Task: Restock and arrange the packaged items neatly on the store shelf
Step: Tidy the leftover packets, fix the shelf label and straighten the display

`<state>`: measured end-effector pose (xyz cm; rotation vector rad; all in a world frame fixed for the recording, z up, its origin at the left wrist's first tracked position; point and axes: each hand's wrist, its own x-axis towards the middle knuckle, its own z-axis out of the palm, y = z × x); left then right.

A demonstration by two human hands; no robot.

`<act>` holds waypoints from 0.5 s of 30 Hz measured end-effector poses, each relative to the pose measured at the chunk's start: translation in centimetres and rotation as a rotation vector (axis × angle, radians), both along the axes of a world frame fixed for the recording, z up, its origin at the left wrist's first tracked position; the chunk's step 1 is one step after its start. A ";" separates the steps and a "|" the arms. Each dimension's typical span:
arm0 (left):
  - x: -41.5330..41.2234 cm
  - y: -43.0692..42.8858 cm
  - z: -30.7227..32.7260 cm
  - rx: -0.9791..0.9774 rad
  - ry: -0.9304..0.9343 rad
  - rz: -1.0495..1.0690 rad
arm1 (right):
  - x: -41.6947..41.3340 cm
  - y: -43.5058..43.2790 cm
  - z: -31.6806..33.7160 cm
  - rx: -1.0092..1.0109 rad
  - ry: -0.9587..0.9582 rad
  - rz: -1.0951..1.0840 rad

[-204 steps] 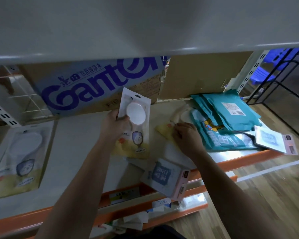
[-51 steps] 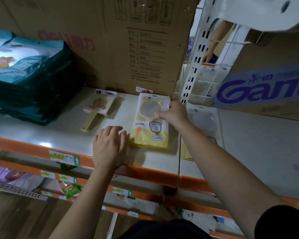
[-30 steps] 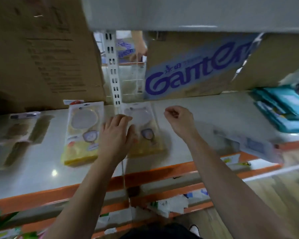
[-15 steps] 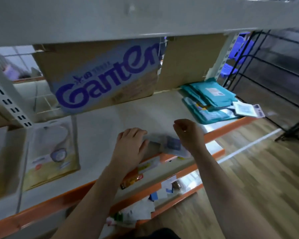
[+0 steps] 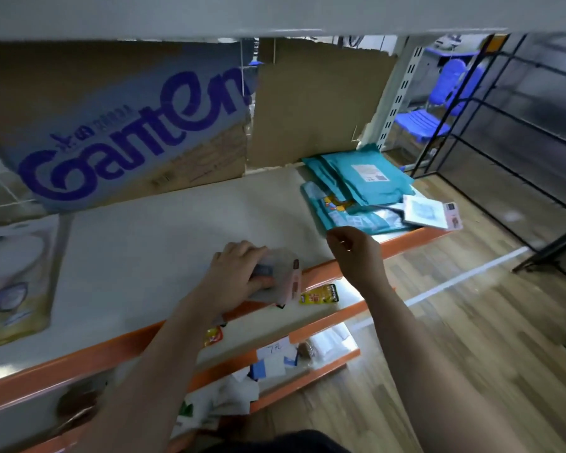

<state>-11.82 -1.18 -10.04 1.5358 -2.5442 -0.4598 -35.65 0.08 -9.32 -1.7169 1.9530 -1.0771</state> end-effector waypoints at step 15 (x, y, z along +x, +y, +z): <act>0.6 -3.9 2.6 0.237 0.513 0.232 | -1.0 -1.6 -0.1 -0.029 0.010 -0.029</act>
